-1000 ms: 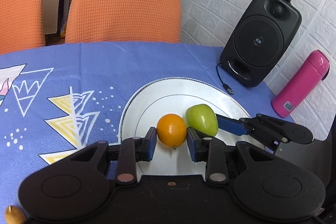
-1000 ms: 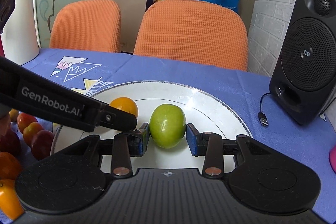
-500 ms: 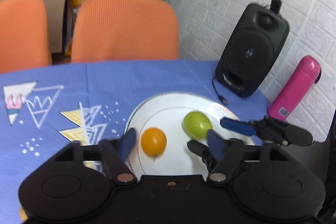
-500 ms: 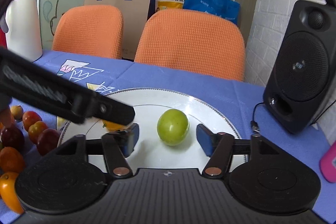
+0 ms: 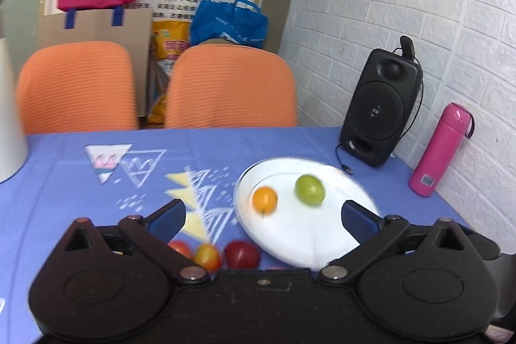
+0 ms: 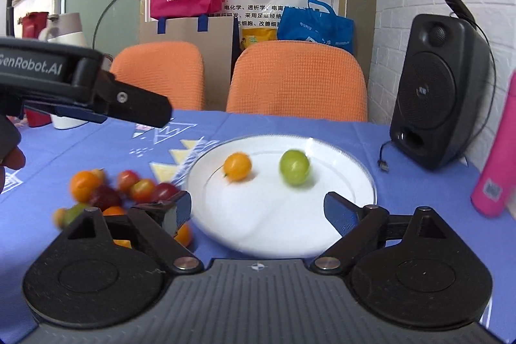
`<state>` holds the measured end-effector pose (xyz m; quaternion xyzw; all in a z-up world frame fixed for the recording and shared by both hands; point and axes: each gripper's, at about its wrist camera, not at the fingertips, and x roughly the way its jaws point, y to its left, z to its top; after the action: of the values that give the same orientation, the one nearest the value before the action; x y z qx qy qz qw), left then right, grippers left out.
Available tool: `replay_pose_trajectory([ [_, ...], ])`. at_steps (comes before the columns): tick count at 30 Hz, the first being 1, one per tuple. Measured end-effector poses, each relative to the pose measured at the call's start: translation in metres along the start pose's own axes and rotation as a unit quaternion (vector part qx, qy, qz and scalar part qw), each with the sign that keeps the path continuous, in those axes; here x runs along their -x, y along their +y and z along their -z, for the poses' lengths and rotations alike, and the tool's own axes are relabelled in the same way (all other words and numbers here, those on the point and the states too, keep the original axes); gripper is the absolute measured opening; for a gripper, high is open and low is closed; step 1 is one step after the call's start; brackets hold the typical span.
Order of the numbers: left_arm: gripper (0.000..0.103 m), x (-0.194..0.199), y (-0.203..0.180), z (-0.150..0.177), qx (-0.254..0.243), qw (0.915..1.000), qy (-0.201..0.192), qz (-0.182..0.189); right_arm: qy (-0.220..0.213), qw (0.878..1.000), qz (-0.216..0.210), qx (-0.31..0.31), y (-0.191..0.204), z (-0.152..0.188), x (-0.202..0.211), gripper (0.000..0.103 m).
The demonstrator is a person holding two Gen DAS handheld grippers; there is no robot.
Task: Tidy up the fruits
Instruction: 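Withdraw both tools from the plate back toward the fruit pile, then lower the left tool onto the mandarin orange and close it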
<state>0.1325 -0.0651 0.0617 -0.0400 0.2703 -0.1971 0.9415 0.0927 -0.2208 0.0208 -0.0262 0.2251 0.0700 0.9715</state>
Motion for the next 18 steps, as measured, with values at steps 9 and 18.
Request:
replay_pose_trajectory([
  [9,0.103,0.033,0.02,0.06,0.007,0.9981,0.023,-0.057,0.021,0.999,-0.015,-0.029,0.029,0.034,0.027,0.103],
  [18,0.103,0.053,0.04,0.095,0.027,0.996,0.052,-0.067,0.05,0.998,-0.02,-0.028,0.049,0.06,0.036,0.103],
])
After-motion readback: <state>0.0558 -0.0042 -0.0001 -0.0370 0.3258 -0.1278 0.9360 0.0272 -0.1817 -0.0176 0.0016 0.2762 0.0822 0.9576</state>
